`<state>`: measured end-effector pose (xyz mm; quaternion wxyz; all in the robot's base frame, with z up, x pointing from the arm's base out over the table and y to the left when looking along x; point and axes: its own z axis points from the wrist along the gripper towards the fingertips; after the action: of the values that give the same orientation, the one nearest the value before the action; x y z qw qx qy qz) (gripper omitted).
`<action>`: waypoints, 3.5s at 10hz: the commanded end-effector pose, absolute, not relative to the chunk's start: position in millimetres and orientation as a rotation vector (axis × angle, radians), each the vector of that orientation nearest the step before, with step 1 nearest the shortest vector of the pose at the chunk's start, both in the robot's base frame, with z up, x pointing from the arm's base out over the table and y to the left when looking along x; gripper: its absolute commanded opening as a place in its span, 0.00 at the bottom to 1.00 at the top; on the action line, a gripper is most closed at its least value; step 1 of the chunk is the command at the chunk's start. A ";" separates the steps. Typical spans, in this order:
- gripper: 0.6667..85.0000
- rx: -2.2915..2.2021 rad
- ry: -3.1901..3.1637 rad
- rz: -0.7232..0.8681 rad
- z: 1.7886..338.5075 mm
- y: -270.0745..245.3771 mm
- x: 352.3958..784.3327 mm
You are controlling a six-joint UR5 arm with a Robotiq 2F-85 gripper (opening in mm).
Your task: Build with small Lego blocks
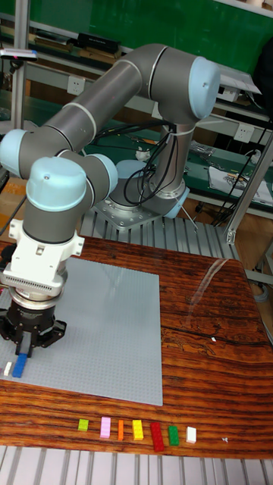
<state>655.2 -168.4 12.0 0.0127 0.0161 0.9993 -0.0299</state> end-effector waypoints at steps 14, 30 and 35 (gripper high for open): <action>0.00 0.109 3.016 -0.061 9.8 -164.7 681.1; 0.29 0.095 3.131 -0.118 44.5 -149.7 686.8; 0.31 0.101 3.097 -0.080 49.1 -101.0 726.3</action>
<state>707.5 -129.2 46.1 0.0142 0.0249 0.9990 -0.0337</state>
